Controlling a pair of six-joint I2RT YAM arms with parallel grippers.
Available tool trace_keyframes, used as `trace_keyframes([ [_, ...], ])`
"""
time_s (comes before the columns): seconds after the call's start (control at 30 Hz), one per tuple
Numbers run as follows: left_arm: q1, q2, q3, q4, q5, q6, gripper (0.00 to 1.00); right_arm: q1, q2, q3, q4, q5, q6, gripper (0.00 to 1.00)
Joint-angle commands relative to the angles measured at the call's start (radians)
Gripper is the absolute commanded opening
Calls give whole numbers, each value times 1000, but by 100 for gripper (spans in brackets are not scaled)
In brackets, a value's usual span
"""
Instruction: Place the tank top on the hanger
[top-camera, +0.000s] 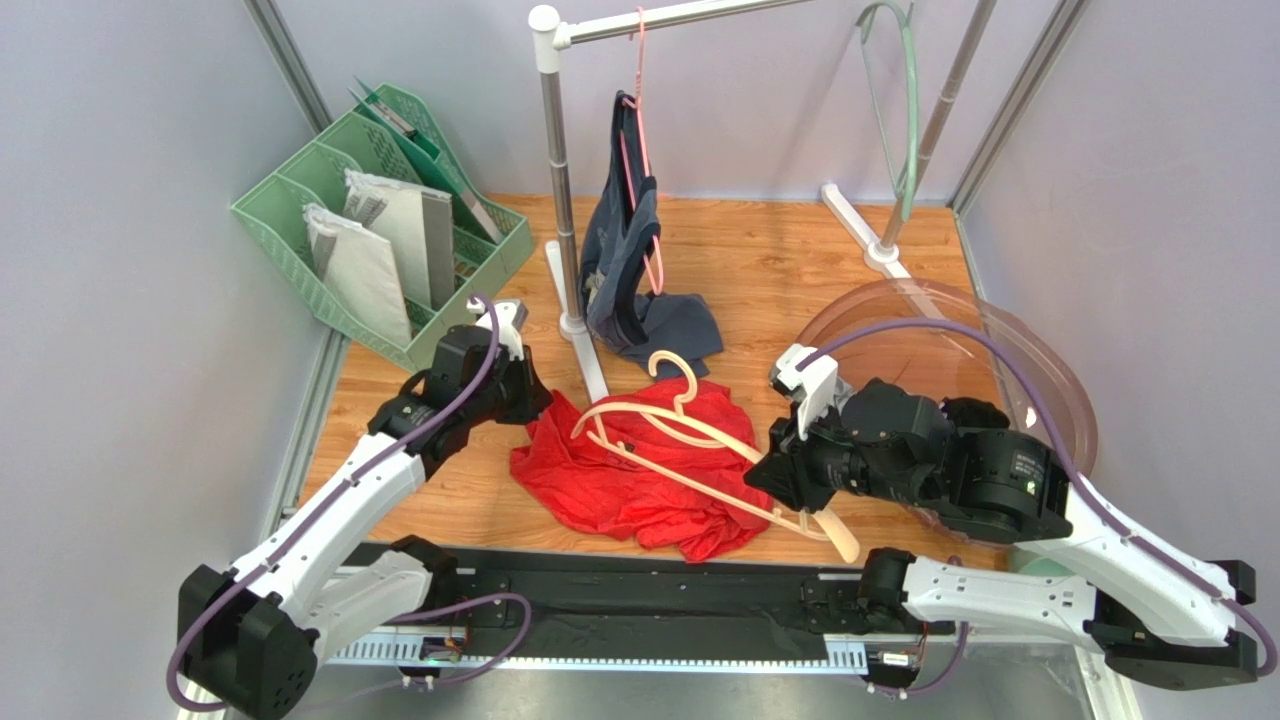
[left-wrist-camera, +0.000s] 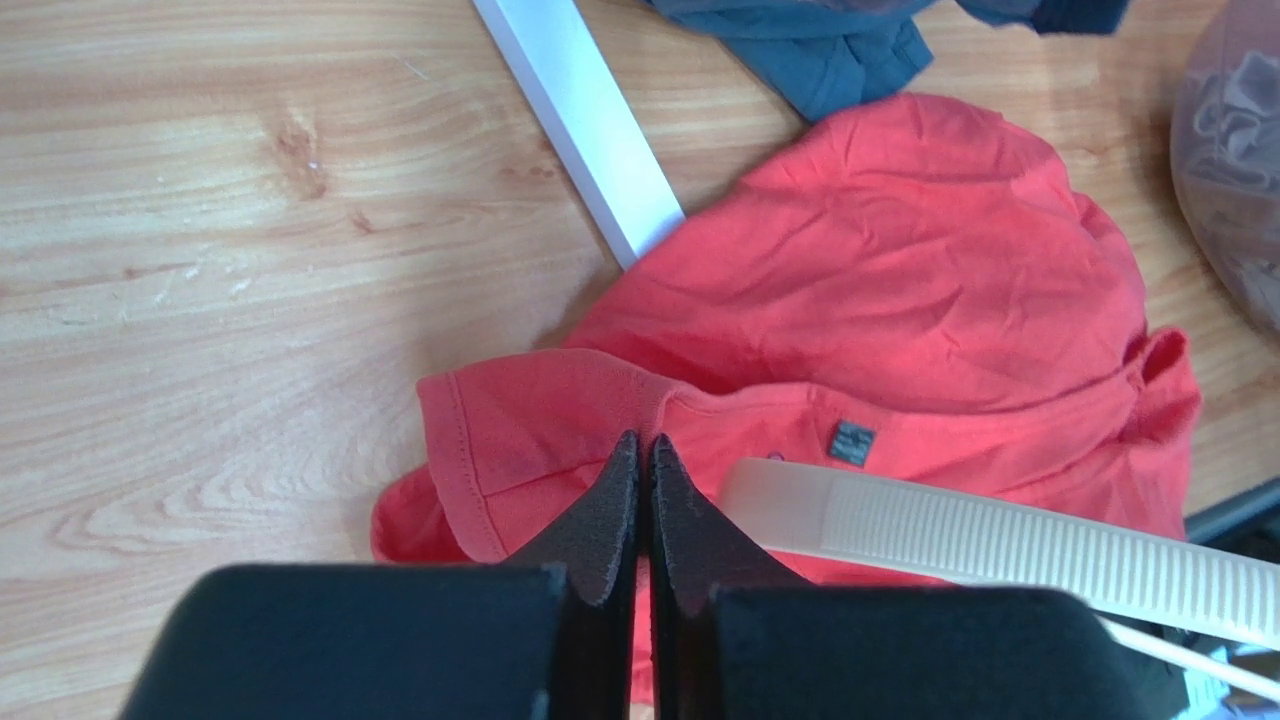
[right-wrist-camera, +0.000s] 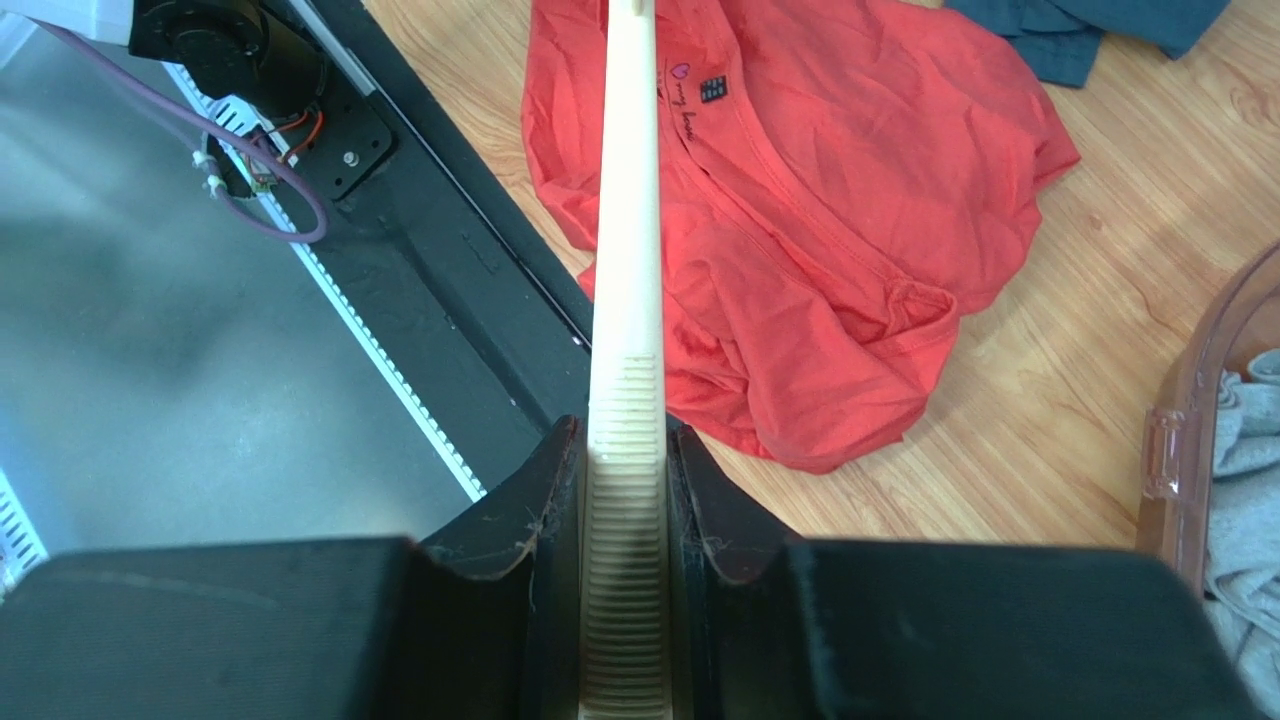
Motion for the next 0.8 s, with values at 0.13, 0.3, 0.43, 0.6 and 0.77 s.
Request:
trace_keyframes([
  [0.13,2,-101,120,-124,78,34,0,7,-28,-38,164,-20,-51,0],
  [0.3,1,-130,163,-165,125,51,0,7,-31,-70,211,-51,-61,0],
  [0.43,2,-138,195,-189,153,69,0,6,-39,-96,269,-72,-61,0],
  [0.6,2,-141,232,-209,231,74,0,7,-65,-127,340,-86,-90,0],
  [0.77,2,-167,262,-230,309,69,0,7,-67,-162,400,-122,-123,0],
])
